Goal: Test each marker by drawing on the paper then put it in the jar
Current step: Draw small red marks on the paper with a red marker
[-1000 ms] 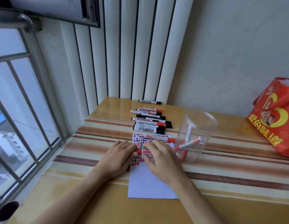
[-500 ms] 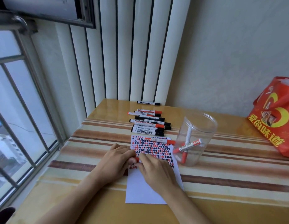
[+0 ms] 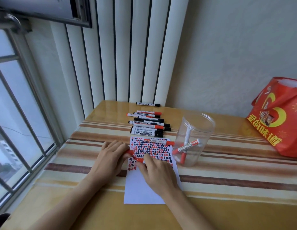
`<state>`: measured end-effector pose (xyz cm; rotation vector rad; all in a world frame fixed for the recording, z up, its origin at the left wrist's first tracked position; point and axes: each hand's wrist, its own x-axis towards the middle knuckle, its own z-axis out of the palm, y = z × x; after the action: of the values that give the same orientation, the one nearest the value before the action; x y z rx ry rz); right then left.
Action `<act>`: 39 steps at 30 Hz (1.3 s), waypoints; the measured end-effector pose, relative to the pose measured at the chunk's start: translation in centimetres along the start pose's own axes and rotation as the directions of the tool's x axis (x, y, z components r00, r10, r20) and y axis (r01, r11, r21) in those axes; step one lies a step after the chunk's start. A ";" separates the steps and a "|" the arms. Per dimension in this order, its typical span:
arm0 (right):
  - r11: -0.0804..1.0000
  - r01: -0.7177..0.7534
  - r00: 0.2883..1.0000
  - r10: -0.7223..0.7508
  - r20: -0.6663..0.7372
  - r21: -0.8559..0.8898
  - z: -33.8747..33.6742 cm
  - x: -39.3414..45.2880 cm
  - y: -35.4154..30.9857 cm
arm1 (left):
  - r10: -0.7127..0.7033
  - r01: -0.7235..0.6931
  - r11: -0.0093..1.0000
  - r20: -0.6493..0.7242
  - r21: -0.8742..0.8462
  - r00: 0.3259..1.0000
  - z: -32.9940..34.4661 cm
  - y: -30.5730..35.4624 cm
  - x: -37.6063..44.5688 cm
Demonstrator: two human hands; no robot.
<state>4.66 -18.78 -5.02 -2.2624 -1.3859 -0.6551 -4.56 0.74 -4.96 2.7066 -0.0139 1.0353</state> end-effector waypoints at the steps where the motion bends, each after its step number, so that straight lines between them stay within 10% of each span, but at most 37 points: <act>1: 1.000 -0.006 1.000 0.006 -0.004 0.012 0.0 0.0 -0.1 | -0.029 0.029 1.000 0.006 0.012 1.000 0.2 -0.2 0.0; 23: 0.884 -0.182 0.957 0.260 -0.128 0.430 0.0 0.0 0.9 | -0.248 0.233 0.969 0.395 0.085 0.885 0.9 -1.8 -0.1; 28: 0.276 -0.383 0.822 0.537 0.189 0.882 -0.1 0.6 1.6 | -0.274 0.241 0.962 0.488 0.132 0.829 0.5 -2.1 -1.2; 33: -0.280 -0.386 0.764 0.437 0.475 0.879 -0.4 0.7 1.7 | -0.313 0.245 0.949 0.497 0.199 0.809 0.8 -1.8 -1.4; 39: 0.070 -0.463 0.801 0.460 0.384 0.884 -0.4 0.9 0.9 | -0.319 0.245 0.946 0.491 0.211 0.810 1.0 -1.9 -1.4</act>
<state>5.75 -18.74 -4.26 -1.3906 -0.5536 0.4297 -4.78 2.25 -7.02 2.9053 0.3691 0.2032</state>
